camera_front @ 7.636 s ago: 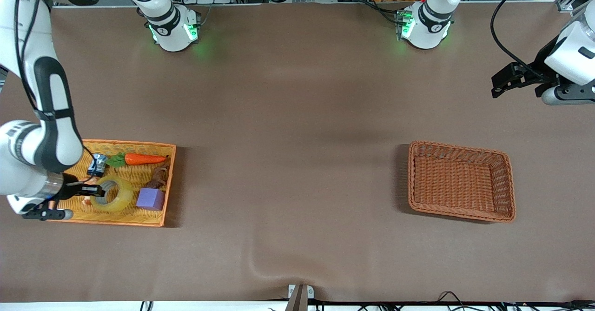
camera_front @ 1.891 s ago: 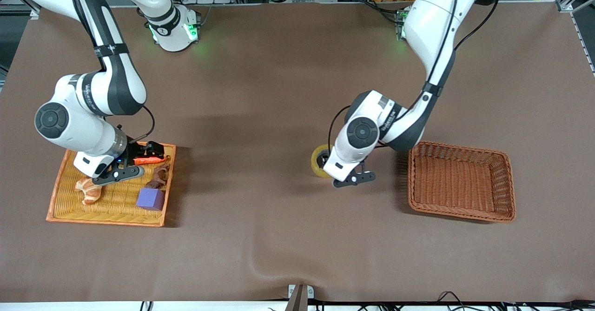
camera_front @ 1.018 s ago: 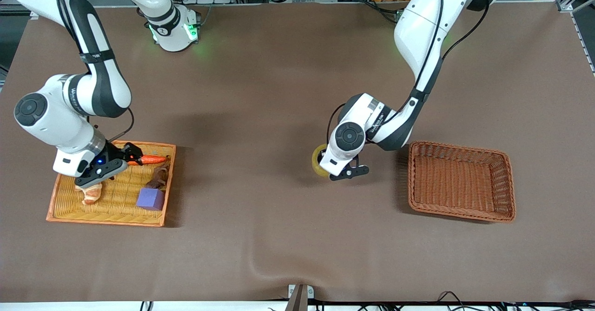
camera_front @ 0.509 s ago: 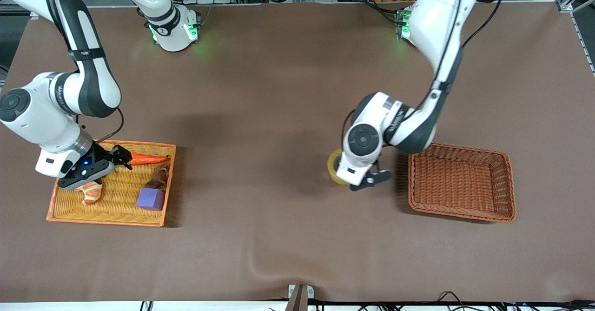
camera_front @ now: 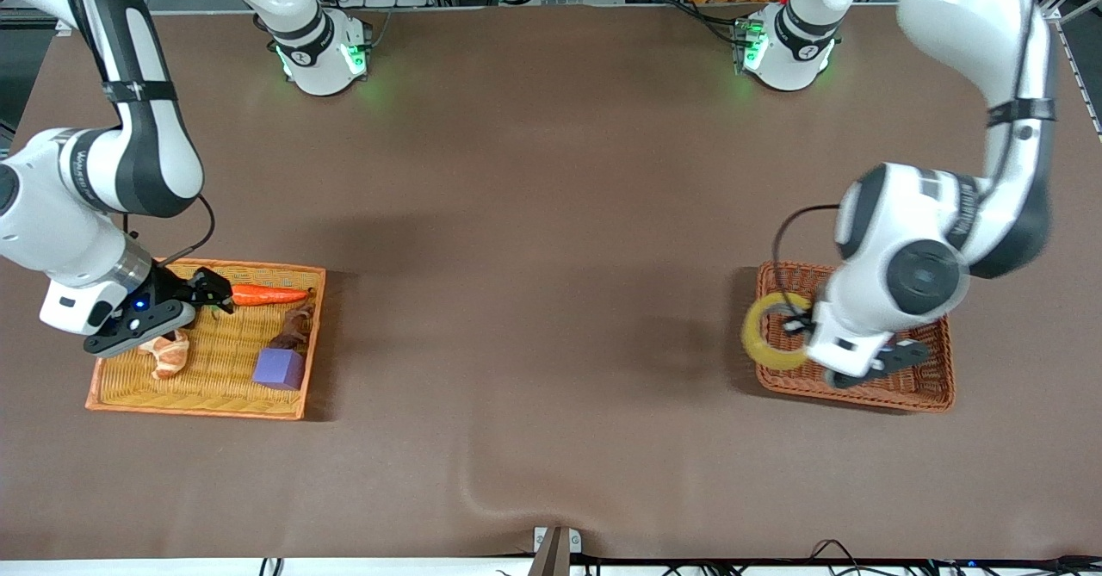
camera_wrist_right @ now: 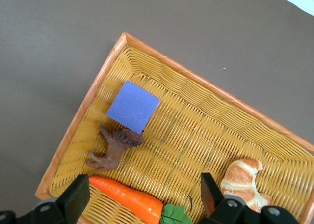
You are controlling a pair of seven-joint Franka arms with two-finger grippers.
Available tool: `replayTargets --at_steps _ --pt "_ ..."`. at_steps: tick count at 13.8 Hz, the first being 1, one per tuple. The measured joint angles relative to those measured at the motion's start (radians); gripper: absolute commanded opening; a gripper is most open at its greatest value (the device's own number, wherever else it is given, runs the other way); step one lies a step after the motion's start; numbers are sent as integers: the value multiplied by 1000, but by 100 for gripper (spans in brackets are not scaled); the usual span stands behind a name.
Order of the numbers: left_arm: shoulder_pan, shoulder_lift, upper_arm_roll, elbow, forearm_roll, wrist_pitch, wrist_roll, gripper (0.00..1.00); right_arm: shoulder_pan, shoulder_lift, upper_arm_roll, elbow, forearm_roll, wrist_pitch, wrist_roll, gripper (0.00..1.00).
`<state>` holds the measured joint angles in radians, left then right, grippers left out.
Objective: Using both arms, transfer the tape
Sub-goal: 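Carry the tape roll into the brown basket with the left gripper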
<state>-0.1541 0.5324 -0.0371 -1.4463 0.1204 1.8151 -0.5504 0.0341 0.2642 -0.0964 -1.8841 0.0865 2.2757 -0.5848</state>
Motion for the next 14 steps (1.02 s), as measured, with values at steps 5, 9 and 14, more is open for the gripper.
replayTargets --at_steps 5,9,14 --pt "194 125 0 -31 1 56 179 0 0 2 6 88 0 -140 149 100" --pt "211 213 -4 -31 1 120 196 100 0 9 6 107 0 -160 189 100" --pt "207 138 -11 16 1 94 200 100 -1 36 3 164 0 -234 263 100"
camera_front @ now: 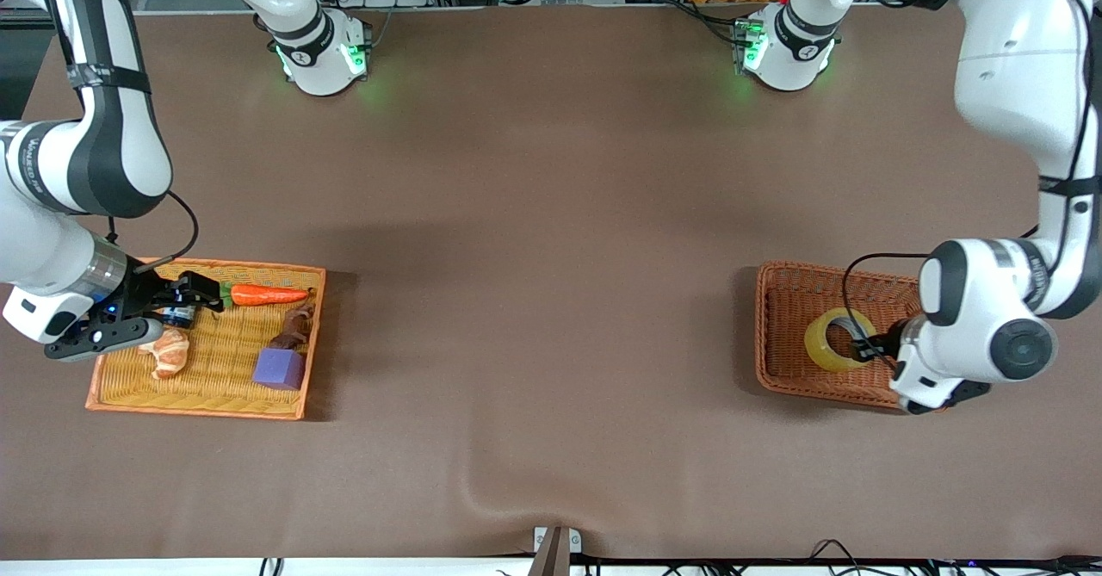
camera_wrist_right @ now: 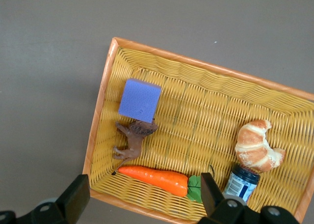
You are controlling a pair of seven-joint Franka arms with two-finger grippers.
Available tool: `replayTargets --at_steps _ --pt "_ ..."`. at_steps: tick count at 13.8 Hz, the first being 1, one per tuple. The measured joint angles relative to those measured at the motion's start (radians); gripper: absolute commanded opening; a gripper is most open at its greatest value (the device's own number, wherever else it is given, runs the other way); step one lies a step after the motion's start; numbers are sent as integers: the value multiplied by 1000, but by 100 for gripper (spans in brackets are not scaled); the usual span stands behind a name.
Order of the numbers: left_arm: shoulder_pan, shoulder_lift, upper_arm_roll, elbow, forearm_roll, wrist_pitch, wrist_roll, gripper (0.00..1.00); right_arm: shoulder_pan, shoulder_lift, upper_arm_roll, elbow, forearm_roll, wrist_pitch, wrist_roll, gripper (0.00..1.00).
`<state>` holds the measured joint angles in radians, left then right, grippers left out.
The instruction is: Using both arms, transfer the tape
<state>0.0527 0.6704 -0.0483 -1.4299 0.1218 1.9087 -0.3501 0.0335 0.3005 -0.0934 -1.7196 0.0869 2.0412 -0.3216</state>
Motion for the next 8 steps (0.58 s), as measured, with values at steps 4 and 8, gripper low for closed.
replayTargets --at_steps 4,8 --pt "2 -259 -1 28 0 -139 101 100 0 18 -3 10 -1 0 5 100" --pt "3 -552 -1 27 0 -330 232 100 -1 18 -5 30 -11 -9 82 100"
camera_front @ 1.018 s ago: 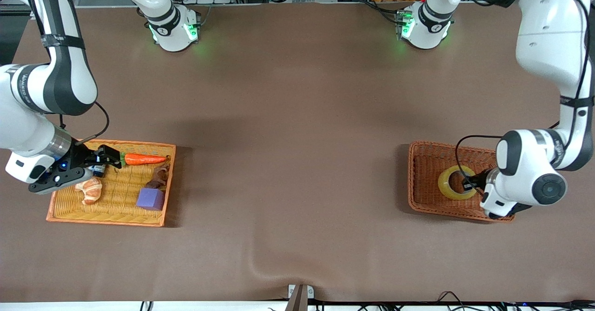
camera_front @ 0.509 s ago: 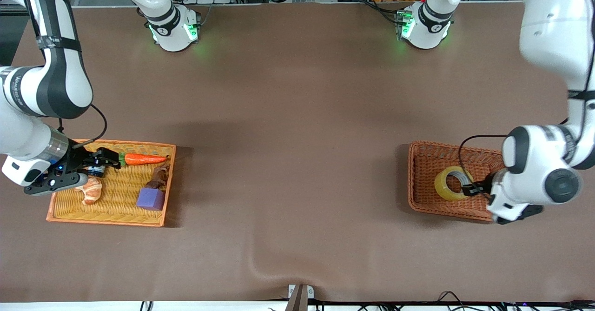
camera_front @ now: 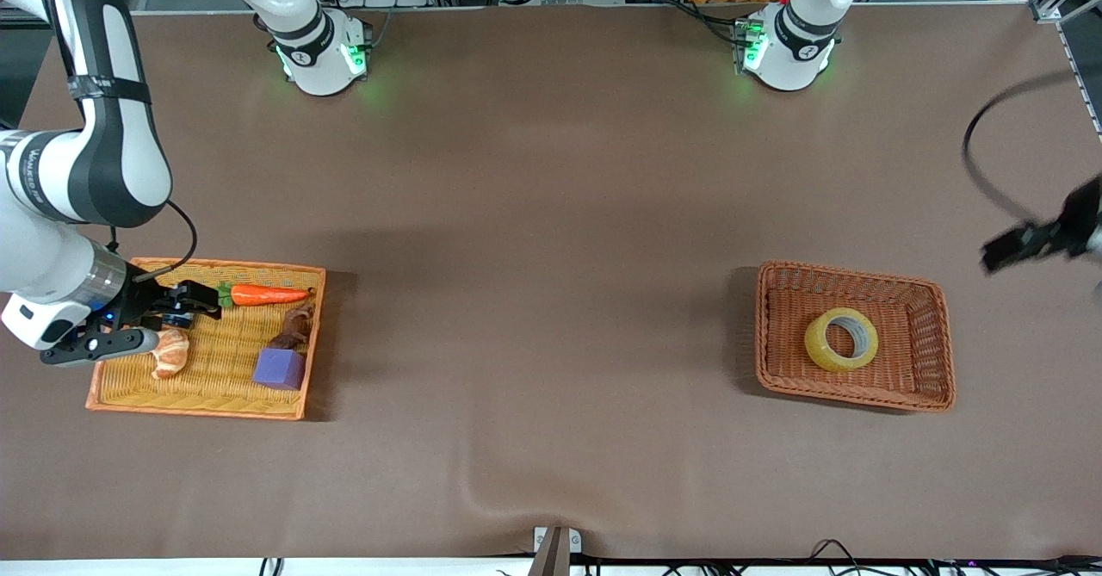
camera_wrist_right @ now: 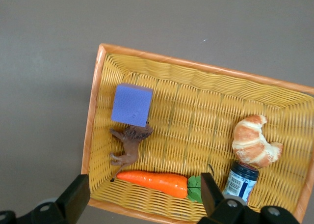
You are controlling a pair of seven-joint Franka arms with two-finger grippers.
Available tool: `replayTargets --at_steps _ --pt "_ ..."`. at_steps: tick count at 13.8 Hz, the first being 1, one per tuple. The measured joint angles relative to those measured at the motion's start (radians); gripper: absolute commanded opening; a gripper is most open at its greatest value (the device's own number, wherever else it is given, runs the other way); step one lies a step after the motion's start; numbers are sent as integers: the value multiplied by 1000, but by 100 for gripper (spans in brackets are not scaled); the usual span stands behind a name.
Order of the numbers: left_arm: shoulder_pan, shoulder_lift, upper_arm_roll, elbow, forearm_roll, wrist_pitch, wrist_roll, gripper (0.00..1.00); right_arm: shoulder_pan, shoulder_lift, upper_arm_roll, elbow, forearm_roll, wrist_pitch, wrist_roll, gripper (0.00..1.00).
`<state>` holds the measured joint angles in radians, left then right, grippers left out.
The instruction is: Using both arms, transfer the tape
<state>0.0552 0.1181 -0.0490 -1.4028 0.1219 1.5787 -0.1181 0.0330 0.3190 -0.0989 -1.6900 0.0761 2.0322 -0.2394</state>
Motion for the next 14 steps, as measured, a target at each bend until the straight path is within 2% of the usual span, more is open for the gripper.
replayTargets --at_steps 3,5,9,14 --pt "8 -128 0 -20 -25 -92 103 100 -4 -40 -3 34 -26 -123 23 100" --pt "13 -158 0 -35 -54 -104 118 100 -18 -125 -4 51 -34 -211 25 100" --pt "13 -149 -4 -49 -117 -103 119 100 -22 -277 5 50 -34 -326 45 100" --pt "9 -124 -12 -51 -162 -103 119 100 -22 -306 12 44 -42 -339 70 100"
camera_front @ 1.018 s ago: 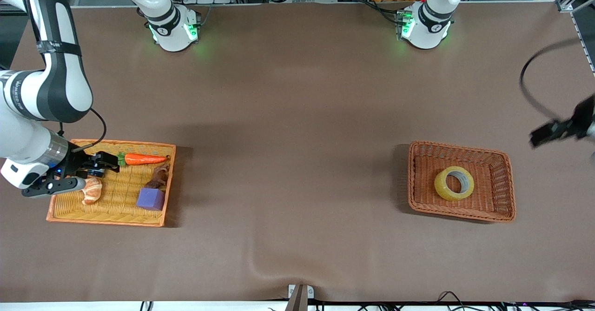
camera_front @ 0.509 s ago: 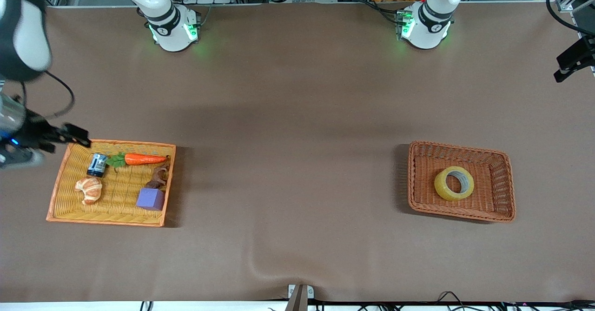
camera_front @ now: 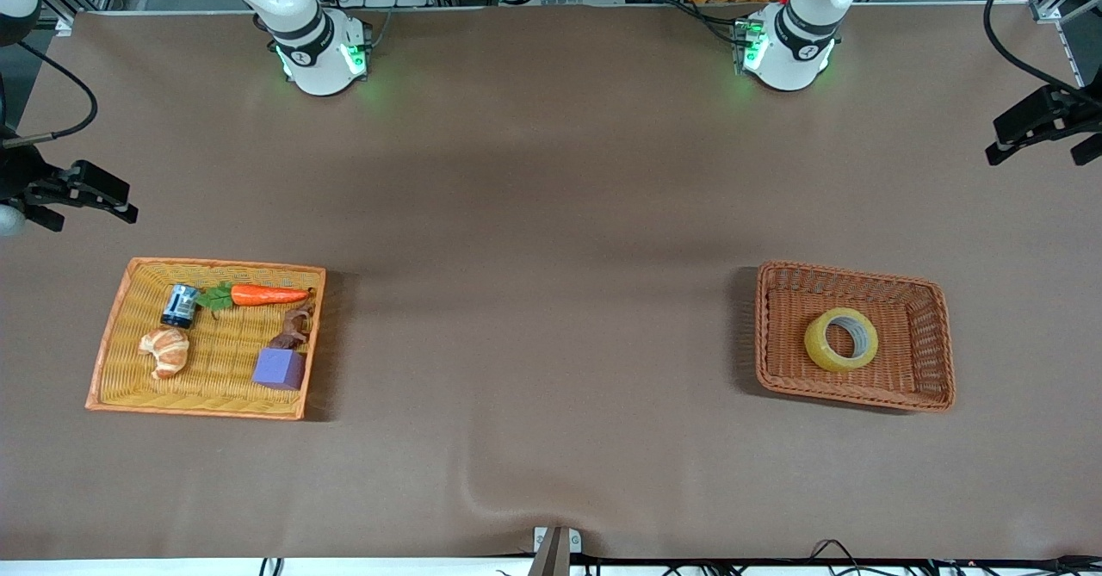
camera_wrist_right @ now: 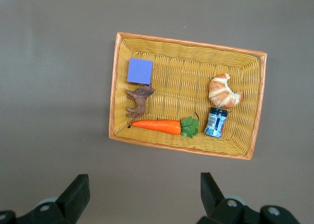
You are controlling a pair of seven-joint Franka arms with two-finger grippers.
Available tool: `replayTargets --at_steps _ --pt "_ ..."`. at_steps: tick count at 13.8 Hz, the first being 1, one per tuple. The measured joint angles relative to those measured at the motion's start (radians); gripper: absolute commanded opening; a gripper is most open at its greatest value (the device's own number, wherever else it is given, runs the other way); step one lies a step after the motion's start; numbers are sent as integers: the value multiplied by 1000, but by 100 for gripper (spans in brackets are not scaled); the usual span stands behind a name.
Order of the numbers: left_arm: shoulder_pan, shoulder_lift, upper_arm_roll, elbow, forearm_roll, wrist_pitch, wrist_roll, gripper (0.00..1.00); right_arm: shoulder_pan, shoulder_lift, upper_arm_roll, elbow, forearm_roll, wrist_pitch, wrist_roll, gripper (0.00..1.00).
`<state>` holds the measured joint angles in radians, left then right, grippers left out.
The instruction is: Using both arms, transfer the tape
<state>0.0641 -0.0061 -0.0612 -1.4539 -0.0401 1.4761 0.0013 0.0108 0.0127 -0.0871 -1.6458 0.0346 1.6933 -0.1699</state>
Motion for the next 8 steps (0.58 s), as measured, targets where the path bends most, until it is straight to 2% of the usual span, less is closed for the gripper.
replayTargets --at_steps 4,8 --pt "0 11 0 0 -16 0 0 100 0 -1 1 8 -37 -51 1 100" --pt "1 15 1 0 2 2 -5 100 0 -7 0 113 -40 -209 1 100"
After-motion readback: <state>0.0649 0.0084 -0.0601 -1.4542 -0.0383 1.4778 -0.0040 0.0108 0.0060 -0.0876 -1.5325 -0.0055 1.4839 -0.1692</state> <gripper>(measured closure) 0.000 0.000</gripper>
